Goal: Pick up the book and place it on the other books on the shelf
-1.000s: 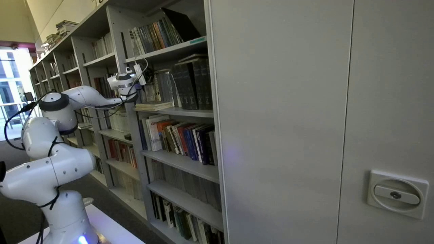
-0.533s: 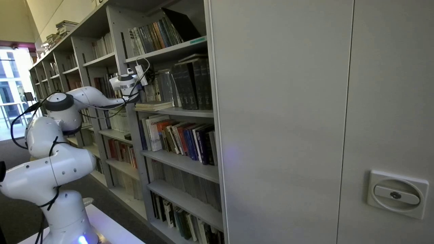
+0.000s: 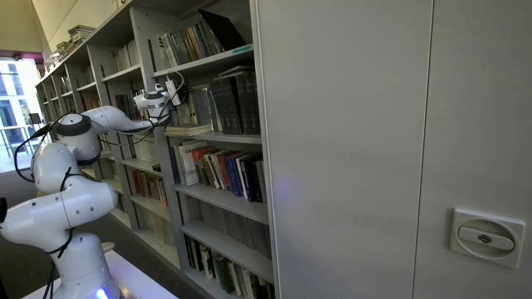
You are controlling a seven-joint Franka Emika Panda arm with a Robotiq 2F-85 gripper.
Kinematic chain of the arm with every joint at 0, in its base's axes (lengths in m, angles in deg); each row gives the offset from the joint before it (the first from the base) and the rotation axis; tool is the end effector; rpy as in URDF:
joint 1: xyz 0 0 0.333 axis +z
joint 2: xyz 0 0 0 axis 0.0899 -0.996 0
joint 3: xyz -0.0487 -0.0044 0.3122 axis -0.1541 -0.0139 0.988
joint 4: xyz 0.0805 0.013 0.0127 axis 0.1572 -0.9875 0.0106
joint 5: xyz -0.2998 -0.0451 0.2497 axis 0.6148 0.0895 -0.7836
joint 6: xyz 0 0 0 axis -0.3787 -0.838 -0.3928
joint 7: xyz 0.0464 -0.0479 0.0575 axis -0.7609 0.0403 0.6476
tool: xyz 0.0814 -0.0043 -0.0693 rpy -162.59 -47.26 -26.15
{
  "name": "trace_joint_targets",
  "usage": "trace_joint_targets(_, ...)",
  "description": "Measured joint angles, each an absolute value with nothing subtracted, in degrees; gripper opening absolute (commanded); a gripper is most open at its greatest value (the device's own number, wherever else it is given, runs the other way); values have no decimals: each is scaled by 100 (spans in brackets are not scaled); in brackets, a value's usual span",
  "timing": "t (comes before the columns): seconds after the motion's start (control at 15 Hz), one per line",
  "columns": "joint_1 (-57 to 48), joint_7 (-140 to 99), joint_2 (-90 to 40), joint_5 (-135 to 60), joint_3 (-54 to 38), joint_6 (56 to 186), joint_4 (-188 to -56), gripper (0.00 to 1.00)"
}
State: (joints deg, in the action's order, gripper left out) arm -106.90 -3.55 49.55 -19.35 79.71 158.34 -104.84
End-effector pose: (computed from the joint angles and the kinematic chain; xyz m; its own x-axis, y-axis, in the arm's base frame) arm 0.6173 0.3661 0.6691 0.1848 0.9824 -0.0257 -0.1929 0.0619 0.9793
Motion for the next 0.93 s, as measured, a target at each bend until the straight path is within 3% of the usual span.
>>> trace_joint_targets(0.6, -8642, 437, 4103, -1741, 7795, 15878, -12166, 0)
trace_joint_targets(0.93, -6801, 1061, 3349, -1666, 7350, 14454, -13095, 0)
